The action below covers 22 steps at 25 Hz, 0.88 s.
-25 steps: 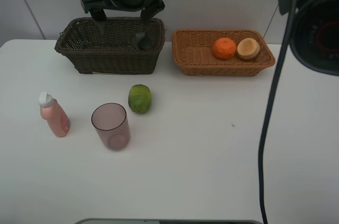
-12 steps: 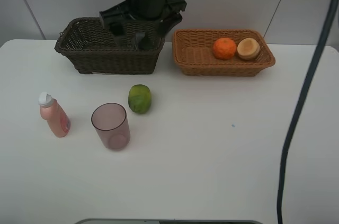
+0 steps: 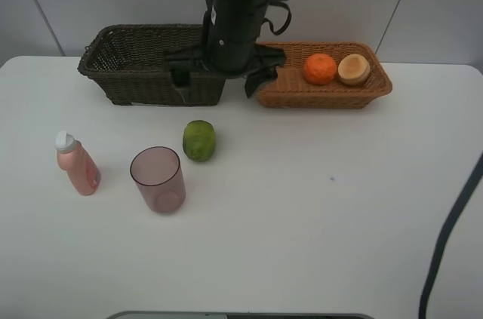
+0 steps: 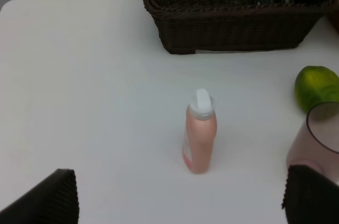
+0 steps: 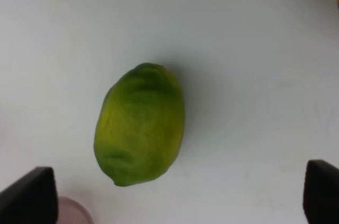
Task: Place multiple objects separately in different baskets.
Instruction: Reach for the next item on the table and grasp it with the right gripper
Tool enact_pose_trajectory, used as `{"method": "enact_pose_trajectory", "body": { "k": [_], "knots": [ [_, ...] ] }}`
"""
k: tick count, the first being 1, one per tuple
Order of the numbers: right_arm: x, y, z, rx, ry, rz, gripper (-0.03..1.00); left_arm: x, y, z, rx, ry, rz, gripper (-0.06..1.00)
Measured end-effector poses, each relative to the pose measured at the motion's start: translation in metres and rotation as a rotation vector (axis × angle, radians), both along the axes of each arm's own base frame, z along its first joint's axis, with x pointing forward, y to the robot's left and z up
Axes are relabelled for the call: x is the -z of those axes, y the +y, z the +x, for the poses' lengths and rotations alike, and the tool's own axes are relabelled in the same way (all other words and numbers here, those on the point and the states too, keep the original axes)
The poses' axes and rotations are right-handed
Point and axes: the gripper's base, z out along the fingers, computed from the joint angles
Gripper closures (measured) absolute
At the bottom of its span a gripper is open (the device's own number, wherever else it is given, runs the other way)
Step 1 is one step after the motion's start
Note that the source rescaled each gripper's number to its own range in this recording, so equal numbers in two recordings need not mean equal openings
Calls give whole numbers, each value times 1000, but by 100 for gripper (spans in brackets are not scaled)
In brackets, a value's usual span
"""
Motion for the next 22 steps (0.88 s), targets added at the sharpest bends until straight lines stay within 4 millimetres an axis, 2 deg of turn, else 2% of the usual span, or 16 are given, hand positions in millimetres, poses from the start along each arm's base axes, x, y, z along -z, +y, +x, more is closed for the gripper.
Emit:
{"method": "enact_pose_trajectory", "body": {
  "k": [10, 18, 22],
  "knots": [
    [35, 13, 4, 84, -3, -8, 2, 0, 0, 0, 0, 0, 0, -5],
    [54, 31, 18, 103, 23, 11, 2, 0, 0, 0, 0, 0, 0, -5],
    [67, 31, 22, 111, 41, -5, 2, 0, 0, 0, 0, 0, 0, -5]
  ]
}}
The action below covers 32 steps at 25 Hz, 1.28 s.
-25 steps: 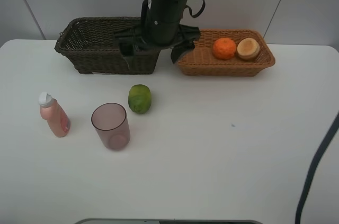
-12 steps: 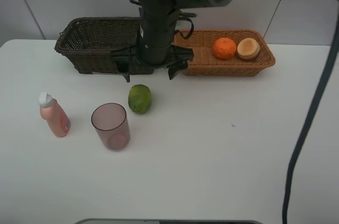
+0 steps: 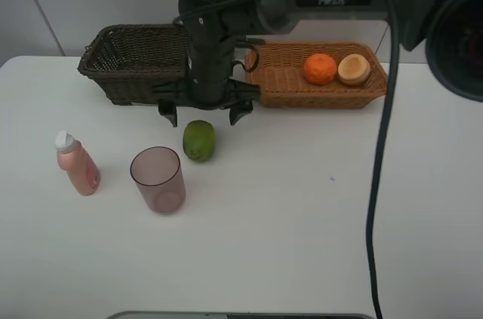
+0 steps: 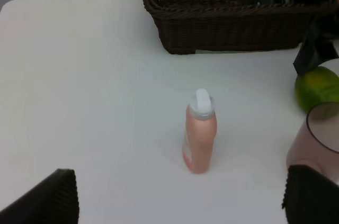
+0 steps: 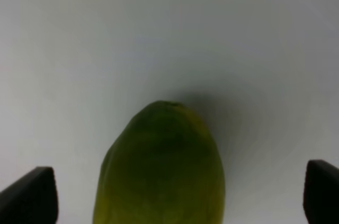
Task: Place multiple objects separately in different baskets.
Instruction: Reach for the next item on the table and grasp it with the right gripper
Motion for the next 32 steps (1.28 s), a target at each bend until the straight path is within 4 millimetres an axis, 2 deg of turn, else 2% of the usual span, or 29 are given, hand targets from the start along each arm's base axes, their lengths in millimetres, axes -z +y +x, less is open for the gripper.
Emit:
{"method": "enact_pose_trajectory", "body": {
  "k": [6, 24, 29, 30, 32],
  "knots": [
    [14, -5, 8, 13, 6, -17, 2, 0, 0, 0, 0, 0, 0, -5],
    [49, -1, 12, 3, 14, -17, 2, 0, 0, 0, 0, 0, 0, -5],
    [50, -1, 12, 2, 16, -23, 2, 0, 0, 0, 0, 0, 0, -5],
    [50, -1, 12, 2, 16, -23, 3, 0, 0, 0, 0, 0, 0, -5],
    [50, -1, 12, 2, 16, -23, 13, 0, 0, 0, 0, 0, 0, -5]
  ]
}}
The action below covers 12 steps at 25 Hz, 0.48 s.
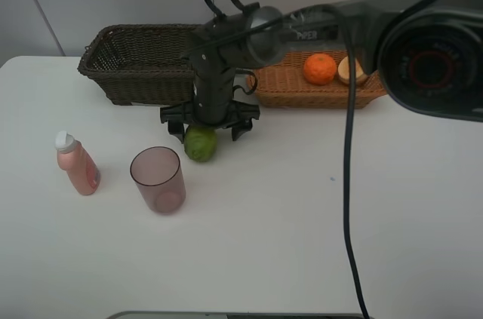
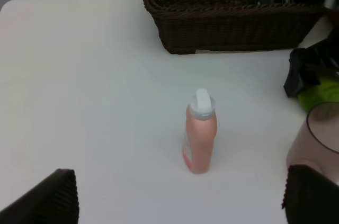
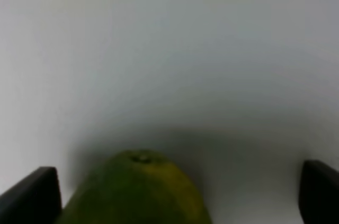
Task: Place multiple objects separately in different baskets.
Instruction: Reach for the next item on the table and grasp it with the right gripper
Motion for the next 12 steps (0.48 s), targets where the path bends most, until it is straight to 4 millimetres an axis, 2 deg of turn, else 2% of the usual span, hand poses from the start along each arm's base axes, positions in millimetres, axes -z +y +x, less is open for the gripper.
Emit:
{"method": "enact_pose_trajectory", "body": {
  "k": [1, 4, 12],
  "knots": [
    [0, 0, 0, 0, 0, 0, 23, 0, 0, 0, 0, 0, 0, -5],
    [0, 0, 0, 1, 0, 0, 68, 0, 0, 0, 0, 0, 0, -5],
    [0, 0, 0, 1, 0, 0, 66, 0, 0, 0, 0, 0, 0, -5]
  ]
}}
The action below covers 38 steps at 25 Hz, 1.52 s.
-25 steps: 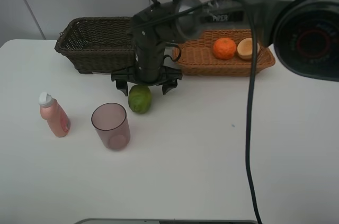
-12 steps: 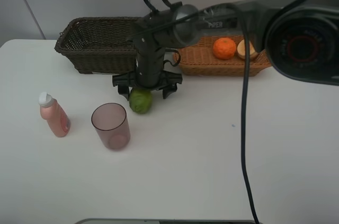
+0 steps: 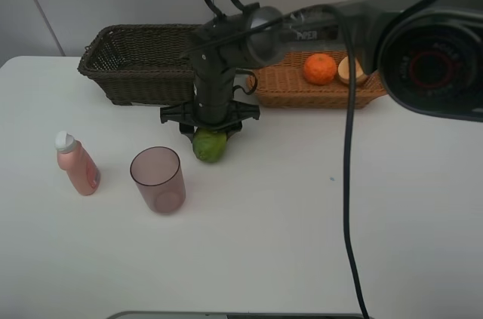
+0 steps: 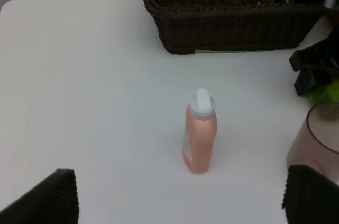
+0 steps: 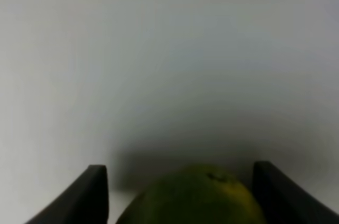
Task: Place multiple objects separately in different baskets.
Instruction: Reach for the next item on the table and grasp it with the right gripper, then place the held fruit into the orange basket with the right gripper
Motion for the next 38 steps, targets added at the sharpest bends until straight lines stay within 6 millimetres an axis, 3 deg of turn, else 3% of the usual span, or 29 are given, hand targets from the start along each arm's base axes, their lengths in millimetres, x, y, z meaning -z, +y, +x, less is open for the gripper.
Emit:
{"method": "enact_pose_trajectory", "body": {
  "k": [14, 25, 38],
  "knots": [
    [-6, 2, 2, -8, -6, 0, 66, 0, 0, 0, 0, 0, 0, -5],
    [-60, -1, 11, -256, -103, -78, 67, 0, 0, 0, 0, 0, 0, -5],
    [-120, -53, 35, -455, -176, -180, 67, 0, 0, 0, 0, 0, 0, -5]
  ]
}}
